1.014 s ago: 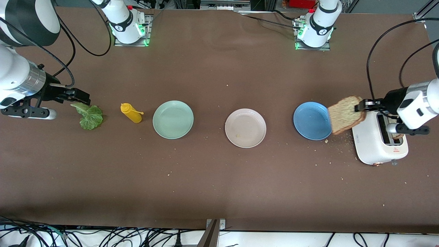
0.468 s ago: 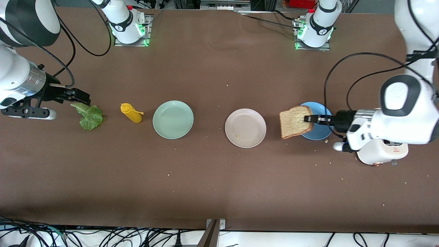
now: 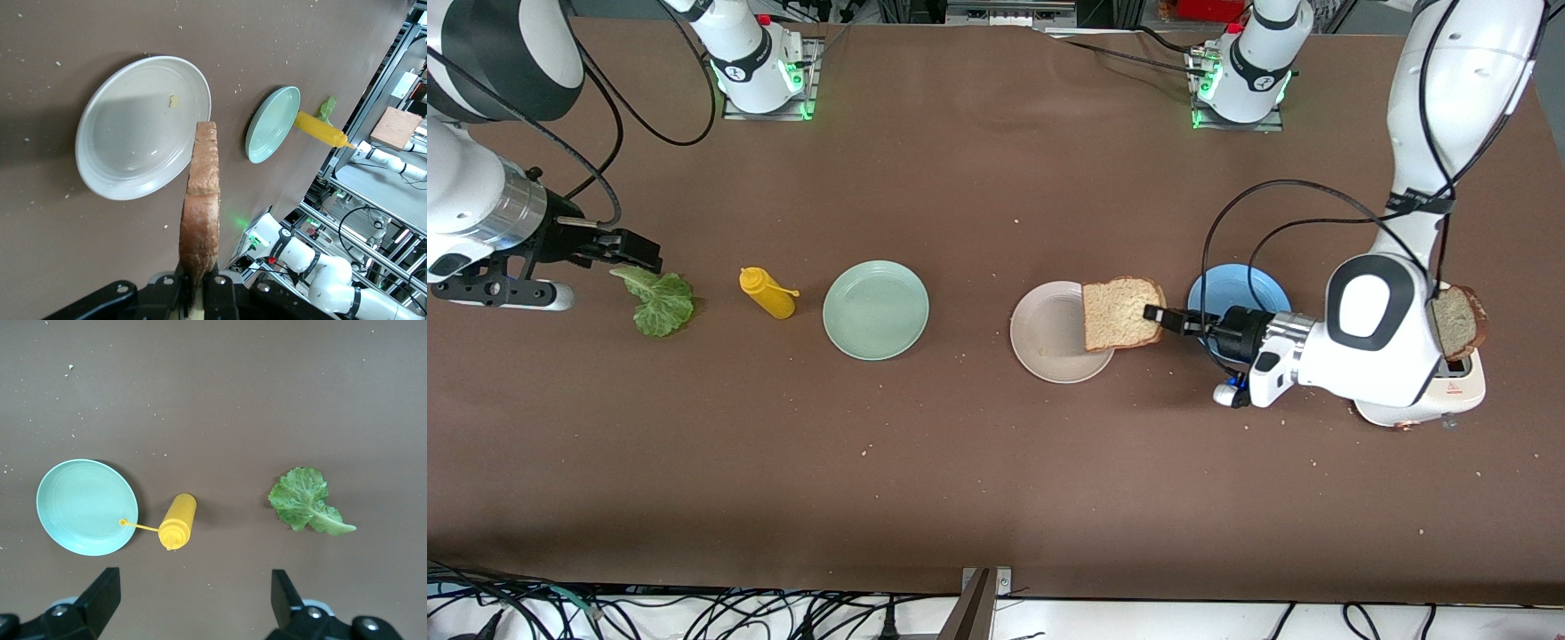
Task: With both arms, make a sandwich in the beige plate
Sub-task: 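Carry the bread slice with the left gripper onto the beige plate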
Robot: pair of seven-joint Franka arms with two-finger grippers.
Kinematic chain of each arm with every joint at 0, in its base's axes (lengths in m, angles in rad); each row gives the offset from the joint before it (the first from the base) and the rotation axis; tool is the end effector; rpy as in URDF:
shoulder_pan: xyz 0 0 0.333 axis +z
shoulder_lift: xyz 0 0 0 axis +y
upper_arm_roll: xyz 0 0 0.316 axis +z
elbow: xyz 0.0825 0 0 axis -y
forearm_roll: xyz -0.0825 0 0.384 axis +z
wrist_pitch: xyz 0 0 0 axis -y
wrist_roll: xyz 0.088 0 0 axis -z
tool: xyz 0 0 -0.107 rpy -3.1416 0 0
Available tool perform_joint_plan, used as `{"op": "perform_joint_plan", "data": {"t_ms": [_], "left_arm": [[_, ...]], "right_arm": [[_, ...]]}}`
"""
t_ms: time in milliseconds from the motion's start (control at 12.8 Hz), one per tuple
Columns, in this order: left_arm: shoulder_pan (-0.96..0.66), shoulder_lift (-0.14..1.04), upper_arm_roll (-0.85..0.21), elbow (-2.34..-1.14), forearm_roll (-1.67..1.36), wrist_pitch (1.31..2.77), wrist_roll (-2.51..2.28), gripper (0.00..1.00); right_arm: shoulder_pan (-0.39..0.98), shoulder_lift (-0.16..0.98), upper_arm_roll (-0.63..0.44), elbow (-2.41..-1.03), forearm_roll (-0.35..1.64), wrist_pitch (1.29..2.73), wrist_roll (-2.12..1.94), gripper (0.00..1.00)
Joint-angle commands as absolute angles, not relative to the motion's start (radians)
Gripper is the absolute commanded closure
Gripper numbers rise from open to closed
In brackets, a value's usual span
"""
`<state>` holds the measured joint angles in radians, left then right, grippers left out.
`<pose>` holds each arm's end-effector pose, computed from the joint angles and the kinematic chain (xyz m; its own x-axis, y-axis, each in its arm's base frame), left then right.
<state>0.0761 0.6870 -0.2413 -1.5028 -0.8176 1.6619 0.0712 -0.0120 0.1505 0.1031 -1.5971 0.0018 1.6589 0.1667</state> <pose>0.6528 -0.1549 0.2792 0.8705 -0.1522 -0.4681 0.2856 -0.6185 0.7321 0.5973 0.0510 0.5328 0.9931 -0.0758 -0.0894 -0.0763 -0.9971 -0.0024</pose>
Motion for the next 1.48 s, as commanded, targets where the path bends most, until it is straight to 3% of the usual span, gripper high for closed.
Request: {"op": "perform_joint_plan", "data": {"t_ms": [0,624,702,858,1170,1404], "left_arm": [[0.035,0.728,-0.236,-1.491,-0.911,1.706,0.091,1.0],[0.0,0.842,-0.236,-1.532,-1.005,1.815,0.382,1.0],[-0.002,0.845,-0.236,-1.535,-1.006,1.83,0.39,0.92],[-0.002,0.848,-0.236,-1.536,-1.0,1.832,0.391,0.01],[-0.008,0.836,-0.23,-1.536,-0.985,1.827,0.39,0.0],[-0.005,0.787,-0.23,-1.534,-0.812,1.824,0.373,0.0]], "right_arm": [[-0.018,0.147,0.109,-1.6,-0.009,1.666,0.158,0.0],[-0.017,0.147,0.109,-1.598,-0.009,1.663,0.158,0.0],[-0.017,0.147,0.109,-1.6,-0.009,1.663,0.158,0.0],[-0.017,0.147,0.109,-1.6,-0.009,1.661,0.158,0.0],[-0.018,0.147,0.109,-1.6,-0.008,1.661,0.153,0.0],[-0.023,0.158,0.109,-1.598,-0.005,1.666,0.144,0.0]]}}
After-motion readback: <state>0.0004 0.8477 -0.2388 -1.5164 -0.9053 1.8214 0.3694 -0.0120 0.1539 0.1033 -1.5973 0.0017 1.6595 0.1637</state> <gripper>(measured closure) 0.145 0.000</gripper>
